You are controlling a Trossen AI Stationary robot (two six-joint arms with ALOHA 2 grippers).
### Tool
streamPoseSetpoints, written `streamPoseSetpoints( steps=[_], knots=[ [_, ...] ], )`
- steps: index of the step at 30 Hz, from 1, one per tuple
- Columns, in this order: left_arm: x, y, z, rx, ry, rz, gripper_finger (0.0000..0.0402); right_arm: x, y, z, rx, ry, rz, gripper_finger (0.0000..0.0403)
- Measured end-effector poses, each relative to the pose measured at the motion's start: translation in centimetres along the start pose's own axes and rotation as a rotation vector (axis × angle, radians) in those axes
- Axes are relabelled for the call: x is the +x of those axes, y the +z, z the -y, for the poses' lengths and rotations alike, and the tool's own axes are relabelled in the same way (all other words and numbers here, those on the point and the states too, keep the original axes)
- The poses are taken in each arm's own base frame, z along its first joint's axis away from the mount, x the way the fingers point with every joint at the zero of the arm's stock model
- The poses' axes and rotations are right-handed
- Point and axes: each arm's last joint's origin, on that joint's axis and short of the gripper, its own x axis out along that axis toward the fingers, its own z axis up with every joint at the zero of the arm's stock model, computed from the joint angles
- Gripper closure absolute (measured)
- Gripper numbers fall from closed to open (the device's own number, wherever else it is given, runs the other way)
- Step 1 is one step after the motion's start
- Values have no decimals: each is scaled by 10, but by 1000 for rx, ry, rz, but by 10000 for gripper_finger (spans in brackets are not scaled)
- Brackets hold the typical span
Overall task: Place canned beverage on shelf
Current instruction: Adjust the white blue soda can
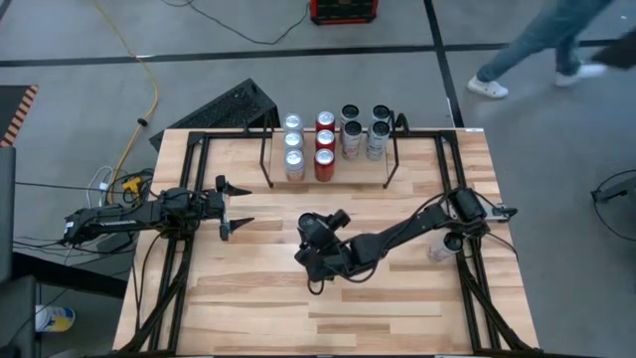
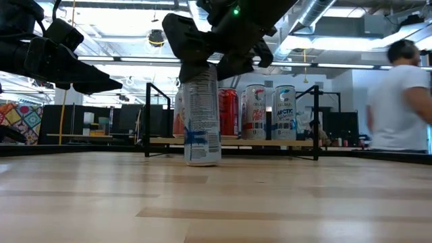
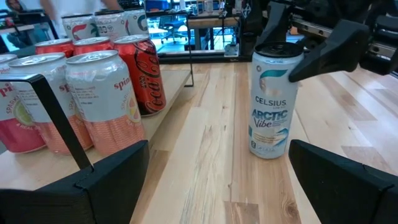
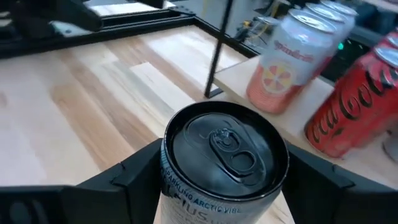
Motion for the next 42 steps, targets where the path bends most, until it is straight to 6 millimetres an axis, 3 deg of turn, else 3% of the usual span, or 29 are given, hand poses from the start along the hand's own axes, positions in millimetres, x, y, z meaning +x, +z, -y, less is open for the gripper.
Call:
streamPoseSetpoints(
  steps=[7, 10, 15, 22, 29, 37, 42],
  knots=[
    [0, 0, 0, 0, 0, 0, 28, -10, 7, 1, -181, 86, -28, 111],
    [0, 0, 0, 0, 0, 0, 28, -19, 17, 12, -232, 220, -76, 112],
    [0, 0, 0, 0, 0, -4, 28, -36, 28, 44, -227, 410, -70, 113],
    [1, -1, 0, 1, 1, -16, 28, -62, 25, 95, -59, 683, 169, 114],
    [1, -1, 0, 2, 1, -19, 28, -46, -16, 119, -24, 785, 148, 114],
    [1, -1, 0, 1, 2, -19, 28, -43, -13, 121, -115, 798, 198, 114],
    [1, -1, 0, 1, 2, -18, 28, -43, -12, 120, -115, 796, 191, 90]
  ],
)
